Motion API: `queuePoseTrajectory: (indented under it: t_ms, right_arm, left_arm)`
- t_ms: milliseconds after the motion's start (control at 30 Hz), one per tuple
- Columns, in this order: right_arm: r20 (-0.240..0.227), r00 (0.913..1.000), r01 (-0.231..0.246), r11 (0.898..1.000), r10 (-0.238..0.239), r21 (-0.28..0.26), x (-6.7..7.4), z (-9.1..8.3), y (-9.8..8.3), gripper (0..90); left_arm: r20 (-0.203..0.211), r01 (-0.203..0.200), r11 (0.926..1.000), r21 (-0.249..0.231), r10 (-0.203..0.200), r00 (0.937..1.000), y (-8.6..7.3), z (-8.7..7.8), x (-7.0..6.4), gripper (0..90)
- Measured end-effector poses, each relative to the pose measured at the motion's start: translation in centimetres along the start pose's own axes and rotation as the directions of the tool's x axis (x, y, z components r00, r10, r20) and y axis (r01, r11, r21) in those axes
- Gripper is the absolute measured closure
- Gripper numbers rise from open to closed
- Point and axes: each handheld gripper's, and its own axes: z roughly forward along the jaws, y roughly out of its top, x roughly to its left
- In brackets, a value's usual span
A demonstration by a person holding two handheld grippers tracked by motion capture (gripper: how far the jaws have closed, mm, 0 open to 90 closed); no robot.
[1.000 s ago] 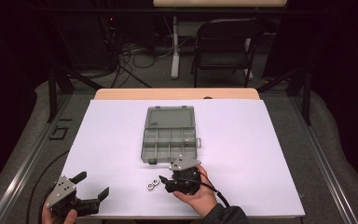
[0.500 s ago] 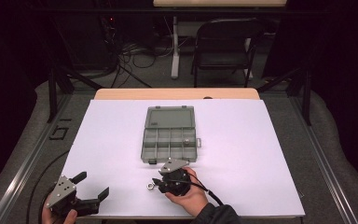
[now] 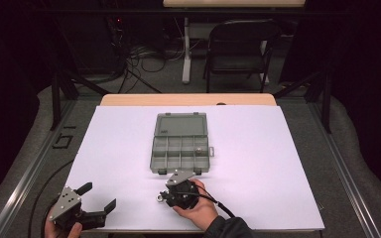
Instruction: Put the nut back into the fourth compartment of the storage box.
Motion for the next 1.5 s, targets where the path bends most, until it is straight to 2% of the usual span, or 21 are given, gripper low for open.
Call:
queuePoseTrajectory:
  t_ms: [300,533,767,967,1000,1033,1167,1500]
  right_arm:
    - [0.011,0.9998,-0.015,1.000,0.015,0.018,-0.3,0.5,-0.1,66.9]
    - [0.012,0.9999,-0.008,0.999,0.008,0.032,-0.3,0.8,-0.1,69.7]
    - [0.016,0.9997,-0.021,0.999,0.021,0.024,-0.4,0.7,0.0,70.4]
    - [0.016,0.9999,0.003,1.000,-0.004,0.026,-0.4,0.6,0.0,70.5]
    - [0.016,0.9998,0.008,1.000,-0.008,0.009,-0.4,0.7,-0.1,70.5]
    - [0.013,0.9998,0.013,1.000,-0.014,0.026,-0.4,0.5,0.0,70.5]
    - [0.010,0.9998,0.018,1.000,-0.018,0.000,-0.3,0.2,0.2,70.5]
    - [0.006,0.9999,-0.013,0.999,0.014,-0.047,-0.8,-1.5,0.8,70.5]
  left_arm:
    - [0.001,-0.001,1.0000,0.001,0.001,1.0000,0.0,0.0,0.0,0.5]
    - [-0.002,-0.005,1.0000,0.003,0.005,1.0000,0.0,0.0,0.0,0.5]
    - [0.001,-0.001,1.0000,0.002,0.001,1.0000,0.0,0.0,0.0,0.6]
    - [0.000,-0.004,1.0000,0.003,0.004,1.0000,0.0,0.0,0.0,0.6]
    - [0.000,-0.004,1.0000,0.003,0.004,1.0000,0.0,0.0,0.0,0.6]
    - [0.000,-0.003,1.0000,0.003,0.003,1.0000,0.0,0.0,0.0,0.6]
    - [0.001,0.000,1.0000,-0.001,0.000,1.0000,0.0,0.0,0.0,0.6]
    - [-0.001,-0.002,1.0000,0.003,0.002,1.0000,0.0,0.0,0.0,0.6]
